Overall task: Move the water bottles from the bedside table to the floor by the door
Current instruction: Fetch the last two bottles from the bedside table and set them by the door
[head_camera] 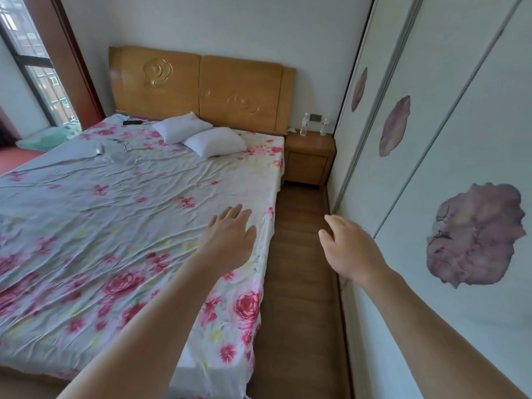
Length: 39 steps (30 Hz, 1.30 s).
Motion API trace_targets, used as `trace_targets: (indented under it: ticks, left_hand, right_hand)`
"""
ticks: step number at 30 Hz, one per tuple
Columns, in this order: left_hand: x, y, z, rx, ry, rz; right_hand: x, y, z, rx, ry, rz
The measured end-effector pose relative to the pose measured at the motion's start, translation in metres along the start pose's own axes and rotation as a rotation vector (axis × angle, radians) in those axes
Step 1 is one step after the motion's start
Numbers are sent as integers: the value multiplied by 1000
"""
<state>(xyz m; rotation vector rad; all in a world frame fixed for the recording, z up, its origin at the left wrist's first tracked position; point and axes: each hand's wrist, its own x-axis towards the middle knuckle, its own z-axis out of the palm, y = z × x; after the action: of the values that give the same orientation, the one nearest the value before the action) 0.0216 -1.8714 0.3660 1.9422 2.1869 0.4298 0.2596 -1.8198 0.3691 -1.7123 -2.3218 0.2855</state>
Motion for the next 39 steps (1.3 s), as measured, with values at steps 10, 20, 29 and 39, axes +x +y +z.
trace_targets:
  ticks: [10, 20, 29, 39]
  left_hand:
    - [102, 5, 4, -6, -49, 125]
    - [212, 42, 31, 14, -83, 116]
    - [340, 95, 58, 17, -103, 43]
    - [450, 106, 67, 1, -85, -19]
  right_hand:
    - [66, 15, 4, 2, 4, 135]
    - [169, 79, 12, 37, -2, 140]
    - [298, 153, 7, 46, -6, 106]
    - [411, 191, 7, 90, -44, 93]
